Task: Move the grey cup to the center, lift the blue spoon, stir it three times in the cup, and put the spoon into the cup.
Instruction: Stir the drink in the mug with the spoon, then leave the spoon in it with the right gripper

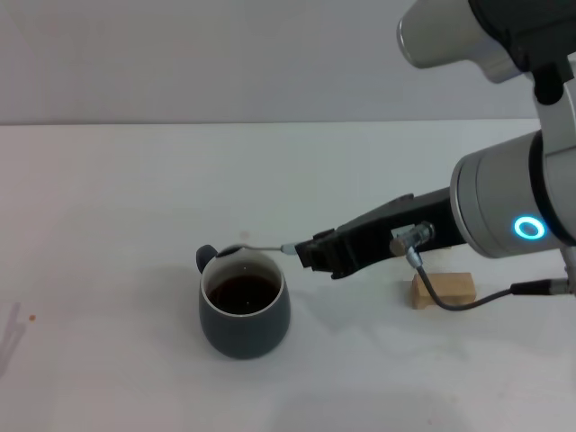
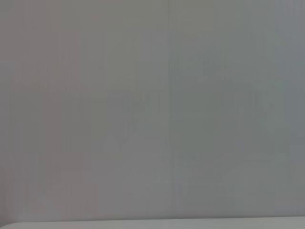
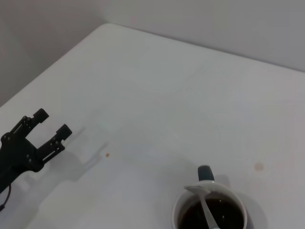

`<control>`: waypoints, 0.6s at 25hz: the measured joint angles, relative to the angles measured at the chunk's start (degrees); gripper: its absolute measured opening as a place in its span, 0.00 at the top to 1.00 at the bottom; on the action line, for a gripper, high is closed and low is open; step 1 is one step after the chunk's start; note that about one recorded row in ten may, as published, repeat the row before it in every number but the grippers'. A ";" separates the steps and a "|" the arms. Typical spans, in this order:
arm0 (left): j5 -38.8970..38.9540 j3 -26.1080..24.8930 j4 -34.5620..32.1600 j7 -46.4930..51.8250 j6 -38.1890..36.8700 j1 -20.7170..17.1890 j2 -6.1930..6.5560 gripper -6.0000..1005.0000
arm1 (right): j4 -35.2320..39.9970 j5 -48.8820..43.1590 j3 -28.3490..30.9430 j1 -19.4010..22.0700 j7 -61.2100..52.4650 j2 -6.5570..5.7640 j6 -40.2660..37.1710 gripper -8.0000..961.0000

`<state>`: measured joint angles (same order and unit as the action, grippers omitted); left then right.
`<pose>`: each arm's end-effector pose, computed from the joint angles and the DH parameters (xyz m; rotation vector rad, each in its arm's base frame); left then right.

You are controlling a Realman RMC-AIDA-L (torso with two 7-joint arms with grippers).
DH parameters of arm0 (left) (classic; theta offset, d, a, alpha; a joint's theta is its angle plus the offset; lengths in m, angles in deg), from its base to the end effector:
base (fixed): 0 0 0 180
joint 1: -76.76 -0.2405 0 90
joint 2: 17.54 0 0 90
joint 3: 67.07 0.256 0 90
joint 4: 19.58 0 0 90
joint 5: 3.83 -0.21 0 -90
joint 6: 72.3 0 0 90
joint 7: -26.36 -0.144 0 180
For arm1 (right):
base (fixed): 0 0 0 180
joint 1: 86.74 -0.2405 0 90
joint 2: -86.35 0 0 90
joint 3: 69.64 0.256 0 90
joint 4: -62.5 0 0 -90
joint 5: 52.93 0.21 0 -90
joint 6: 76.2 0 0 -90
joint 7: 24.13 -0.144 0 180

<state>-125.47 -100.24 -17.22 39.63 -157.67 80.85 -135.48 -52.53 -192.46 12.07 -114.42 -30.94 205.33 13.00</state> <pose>-0.4056 0.1778 0.0149 -1.4978 -0.5871 -0.5949 0.0479 0.2764 0.0009 -2.5760 1.0435 0.0158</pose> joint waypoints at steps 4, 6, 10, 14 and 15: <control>0.00 -0.39 -0.07 0.00 0.02 0.01 0.00 0.15 | 0.57 0.03 -0.47 0.34 -0.57 0.03 0.27 0.82; 0.00 -0.55 -0.08 0.00 0.03 -0.02 0.00 0.15 | 1.28 0.05 -0.49 0.42 -0.58 0.03 0.25 0.82; 0.00 -0.73 -0.07 0.00 -0.12 -0.05 0.00 0.15 | 3.88 0.05 -1.32 0.46 -0.08 0.02 -1.10 0.82; 0.00 -0.72 -0.07 -0.01 -0.24 -0.10 0.00 0.15 | 6.55 0.06 -2.48 0.17 0.59 0.02 -2.88 0.82; 0.00 -0.72 -0.07 0.00 -0.24 -0.12 0.00 0.15 | 7.20 0.05 -2.72 0.02 0.71 0.02 -3.35 0.82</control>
<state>-125.47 -100.96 -17.29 39.63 -157.90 80.73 -135.49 -45.34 -192.41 9.35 -114.41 -30.23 205.35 9.65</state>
